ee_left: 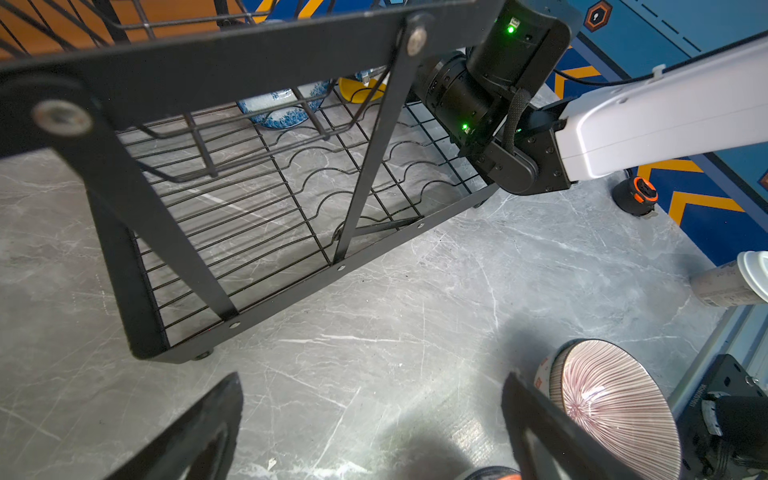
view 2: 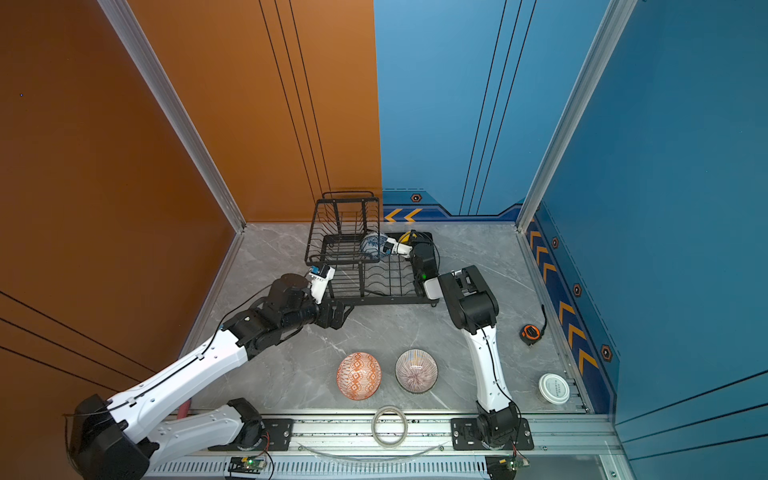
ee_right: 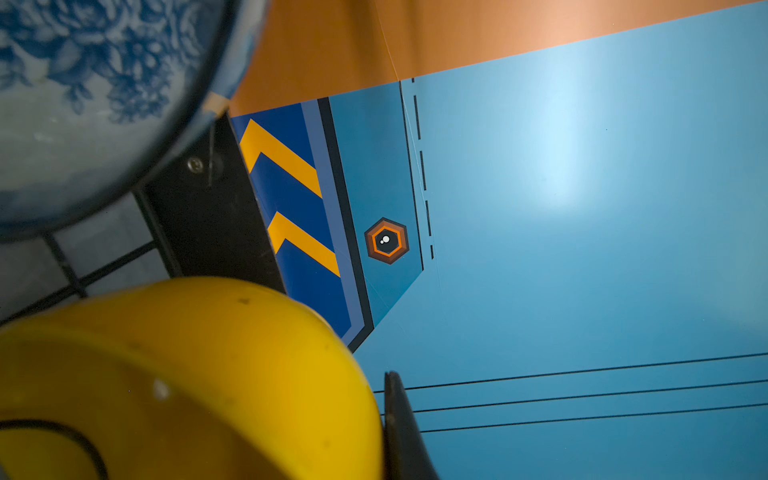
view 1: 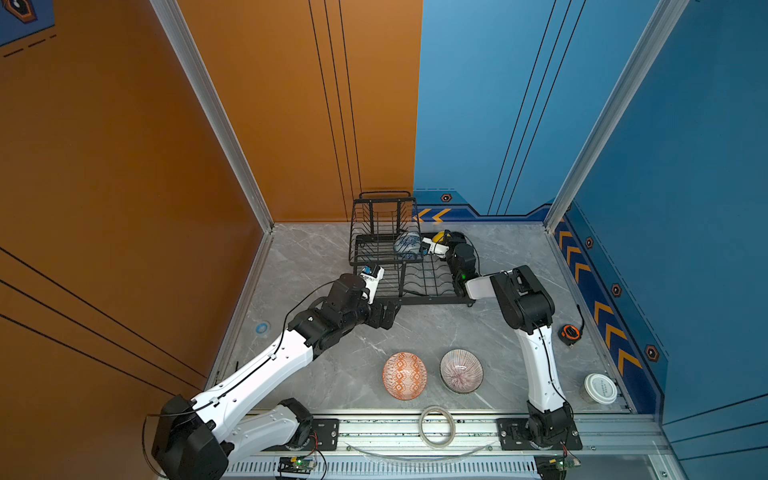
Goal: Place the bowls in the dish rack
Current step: 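Lower the yellow bowl with the right gripper into the lower rack slots, then open the right gripper and draw it back from the rack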
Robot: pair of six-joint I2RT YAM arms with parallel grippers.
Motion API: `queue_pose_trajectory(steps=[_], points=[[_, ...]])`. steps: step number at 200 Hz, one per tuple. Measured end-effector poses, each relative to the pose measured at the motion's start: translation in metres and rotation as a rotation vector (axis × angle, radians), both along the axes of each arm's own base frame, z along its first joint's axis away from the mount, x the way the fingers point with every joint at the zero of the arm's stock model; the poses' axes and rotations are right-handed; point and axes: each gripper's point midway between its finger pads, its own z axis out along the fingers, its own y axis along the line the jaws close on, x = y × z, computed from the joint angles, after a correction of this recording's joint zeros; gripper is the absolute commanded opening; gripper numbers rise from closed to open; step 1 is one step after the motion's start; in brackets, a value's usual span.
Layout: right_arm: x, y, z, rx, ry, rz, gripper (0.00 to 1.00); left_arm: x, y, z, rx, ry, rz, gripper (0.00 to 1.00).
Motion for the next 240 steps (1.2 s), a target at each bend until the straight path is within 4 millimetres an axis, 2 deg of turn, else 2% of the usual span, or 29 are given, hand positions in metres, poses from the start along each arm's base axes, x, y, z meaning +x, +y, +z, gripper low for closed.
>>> queue_pose_trajectory(steps=[92, 176, 211, 226, 230, 240], points=[[-0.012, -0.002, 0.001, 0.063, 0.110, 0.008, 0.00, -0.003, 0.001, 0.002, -0.022, -0.020, -0.006, 0.98], [-0.014, 0.004, -0.003, 0.089, 0.126, 0.007, 0.26, -0.010, 0.008, 0.005, -0.035, -0.032, 0.004, 0.98], [-0.015, 0.004, -0.003, 0.096, 0.129, 0.002, 0.28, -0.010, 0.009, 0.005, -0.036, -0.031, 0.005, 0.98], [-0.015, 0.004, -0.002, 0.100, 0.129, 0.002, 0.37, -0.010, 0.009, 0.004, -0.036, -0.030, 0.005, 0.98], [-0.015, 0.004, 0.000, 0.104, 0.128, 0.001, 0.43, -0.010, 0.009, 0.004, -0.036, -0.030, 0.005, 0.98], [-0.016, 0.004, 0.003, 0.111, 0.128, 0.001, 0.65, -0.010, 0.009, 0.004, -0.035, -0.029, 0.005, 0.98]])
